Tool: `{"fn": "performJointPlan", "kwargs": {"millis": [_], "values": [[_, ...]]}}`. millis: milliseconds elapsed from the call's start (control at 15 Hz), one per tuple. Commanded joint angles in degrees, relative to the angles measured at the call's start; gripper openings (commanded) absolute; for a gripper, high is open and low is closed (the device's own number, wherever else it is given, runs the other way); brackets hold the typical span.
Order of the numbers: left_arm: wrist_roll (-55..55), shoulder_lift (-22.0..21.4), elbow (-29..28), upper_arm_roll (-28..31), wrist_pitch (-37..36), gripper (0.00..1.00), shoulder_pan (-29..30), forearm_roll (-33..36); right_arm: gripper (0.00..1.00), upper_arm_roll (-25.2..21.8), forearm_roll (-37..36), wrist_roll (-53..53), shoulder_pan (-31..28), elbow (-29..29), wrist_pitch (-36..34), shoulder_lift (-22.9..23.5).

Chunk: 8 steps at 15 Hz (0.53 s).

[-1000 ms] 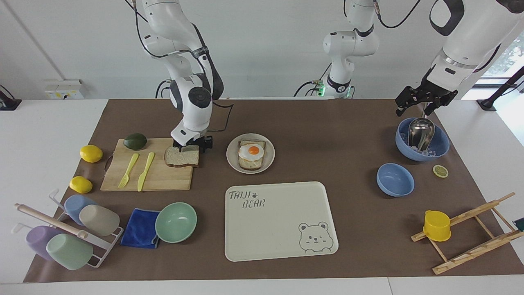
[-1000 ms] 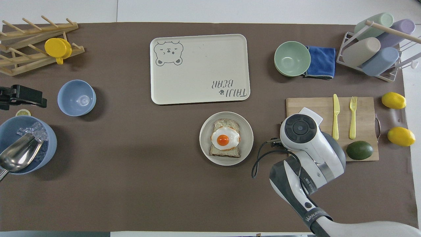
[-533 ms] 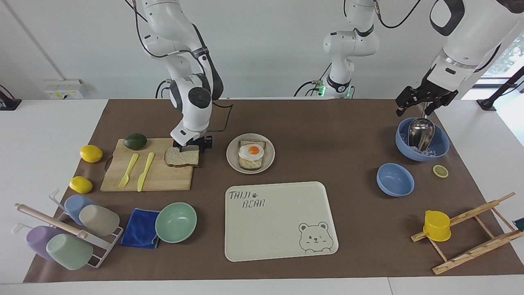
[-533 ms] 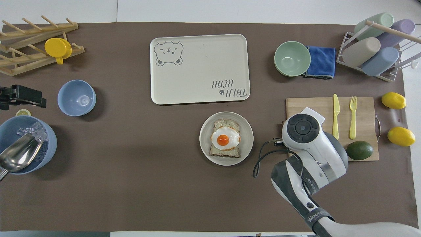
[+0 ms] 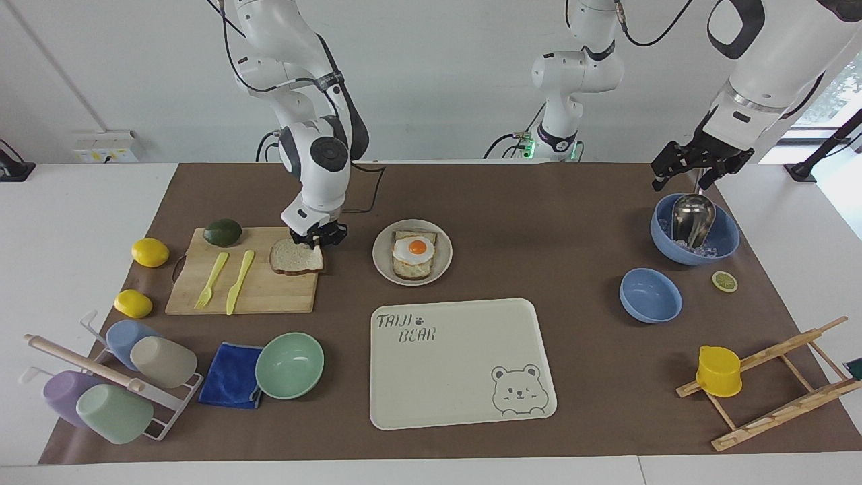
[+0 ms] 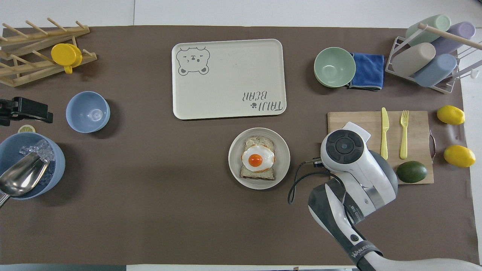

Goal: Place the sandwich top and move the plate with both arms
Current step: 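Lower the bread slice onto the egg-topped bread with the right gripper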

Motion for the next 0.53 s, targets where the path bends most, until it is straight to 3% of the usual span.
{"fn": "performJointPlan", "kwargs": {"millis": [0, 200, 467], "values": [[-0.4, -0.7, -0.6, 0.0, -0.2, 1.00, 0.4, 1.0, 0.00, -0.1, 0.5, -1.0, 2.7, 8.1, -8.7, 1.8], [-0.2, -1.2, -1.0, -0.1, -0.1, 1.00, 1.1, 1.0, 0.00, 0.0, 0.5, -0.9, 5.0, 19.4, -19.1, 5.0], [-0.1, -1.7, -2.4, 0.0, 0.0, 1.00, 1.1, 1.0, 0.00, 0.0, 3.1, 0.7, 11.3, 28.4, -26.3, 6.8]]}}
